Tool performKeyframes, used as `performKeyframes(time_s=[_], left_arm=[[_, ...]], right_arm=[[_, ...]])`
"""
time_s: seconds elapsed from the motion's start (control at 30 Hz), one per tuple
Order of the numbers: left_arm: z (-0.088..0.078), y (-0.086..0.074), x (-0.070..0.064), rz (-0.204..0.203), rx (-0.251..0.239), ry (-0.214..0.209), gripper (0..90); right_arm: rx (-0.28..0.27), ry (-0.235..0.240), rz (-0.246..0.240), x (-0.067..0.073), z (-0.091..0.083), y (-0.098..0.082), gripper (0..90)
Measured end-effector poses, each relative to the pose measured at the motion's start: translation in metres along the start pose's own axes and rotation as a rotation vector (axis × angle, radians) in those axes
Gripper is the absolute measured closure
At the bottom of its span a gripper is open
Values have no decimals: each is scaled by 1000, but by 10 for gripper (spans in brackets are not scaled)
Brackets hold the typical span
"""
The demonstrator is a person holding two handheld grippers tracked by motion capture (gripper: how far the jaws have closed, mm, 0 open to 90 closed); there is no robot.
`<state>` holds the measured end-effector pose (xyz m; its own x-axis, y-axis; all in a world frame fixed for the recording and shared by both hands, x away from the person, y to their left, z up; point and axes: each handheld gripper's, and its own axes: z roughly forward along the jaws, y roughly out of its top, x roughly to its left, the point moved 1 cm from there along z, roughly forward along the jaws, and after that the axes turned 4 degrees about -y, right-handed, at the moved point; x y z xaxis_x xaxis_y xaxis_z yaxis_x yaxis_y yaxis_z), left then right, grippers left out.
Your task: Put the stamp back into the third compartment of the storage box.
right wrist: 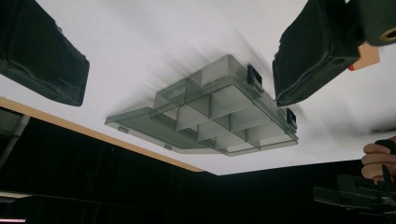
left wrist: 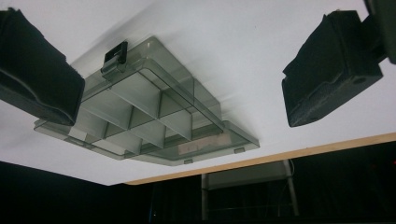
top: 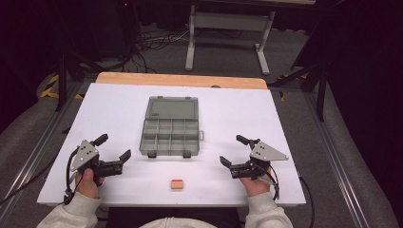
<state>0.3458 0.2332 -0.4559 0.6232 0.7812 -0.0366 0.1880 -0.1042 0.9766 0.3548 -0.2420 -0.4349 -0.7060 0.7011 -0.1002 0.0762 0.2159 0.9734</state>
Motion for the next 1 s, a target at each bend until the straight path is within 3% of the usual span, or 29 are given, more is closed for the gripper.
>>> performKeyframes(time_s=[0.47, 1.0], left_arm=[[-2, 1, 1, 1, -4, 4, 2], [-2, 1, 1, -2, -6, 0, 2]], right_arm=[[6, 22, 10, 2, 3, 4, 50], [43, 159, 13, 20, 34, 27, 110]])
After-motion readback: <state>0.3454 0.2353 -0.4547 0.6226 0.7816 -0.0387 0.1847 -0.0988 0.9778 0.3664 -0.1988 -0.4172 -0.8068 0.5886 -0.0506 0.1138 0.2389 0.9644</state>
